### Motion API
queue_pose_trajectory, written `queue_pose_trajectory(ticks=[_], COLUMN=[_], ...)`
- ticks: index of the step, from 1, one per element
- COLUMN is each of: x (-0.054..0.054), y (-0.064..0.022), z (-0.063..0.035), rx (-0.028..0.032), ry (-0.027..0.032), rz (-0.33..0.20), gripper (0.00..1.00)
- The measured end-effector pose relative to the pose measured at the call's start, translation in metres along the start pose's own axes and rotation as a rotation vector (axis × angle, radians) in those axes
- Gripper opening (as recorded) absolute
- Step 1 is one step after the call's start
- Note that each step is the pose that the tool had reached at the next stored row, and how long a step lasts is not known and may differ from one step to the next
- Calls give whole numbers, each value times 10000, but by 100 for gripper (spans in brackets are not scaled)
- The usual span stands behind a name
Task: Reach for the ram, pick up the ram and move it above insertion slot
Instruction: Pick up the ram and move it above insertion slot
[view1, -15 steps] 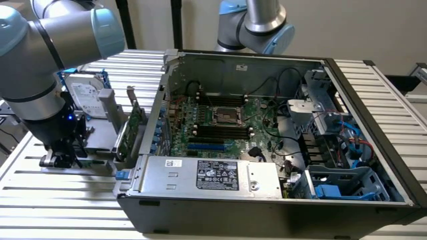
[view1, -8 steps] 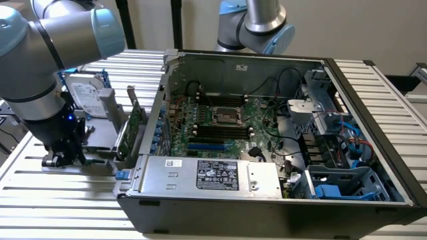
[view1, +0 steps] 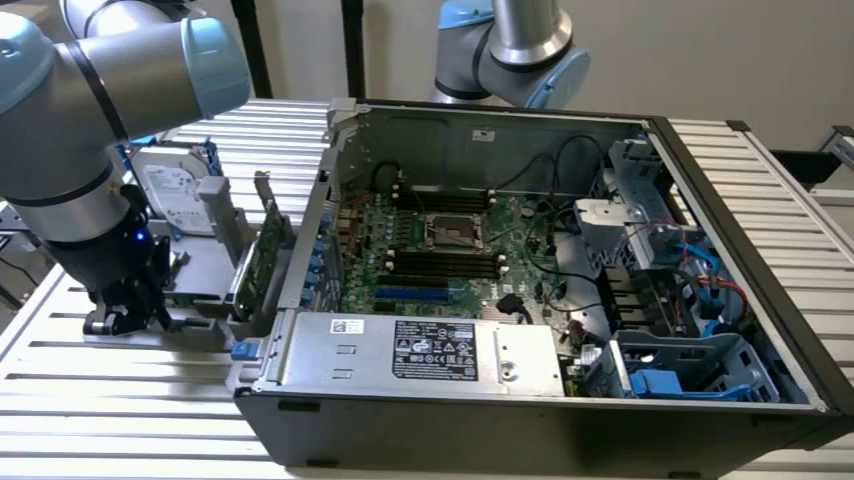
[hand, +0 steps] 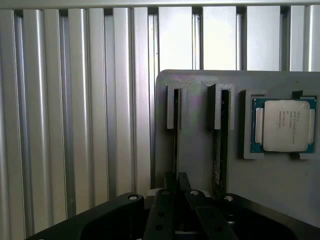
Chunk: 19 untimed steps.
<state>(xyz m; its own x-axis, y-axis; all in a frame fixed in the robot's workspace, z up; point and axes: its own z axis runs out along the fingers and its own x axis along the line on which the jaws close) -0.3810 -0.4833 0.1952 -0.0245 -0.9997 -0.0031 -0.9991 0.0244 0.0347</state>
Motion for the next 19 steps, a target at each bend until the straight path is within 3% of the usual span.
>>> queue_pose_trajectory(ticks=[5,19], x=[1,1], y=[-1,-15], z=[0,-1], rx=[0,-11], ry=[-33,-32], rz=[-38,-189], gripper=[14,14])
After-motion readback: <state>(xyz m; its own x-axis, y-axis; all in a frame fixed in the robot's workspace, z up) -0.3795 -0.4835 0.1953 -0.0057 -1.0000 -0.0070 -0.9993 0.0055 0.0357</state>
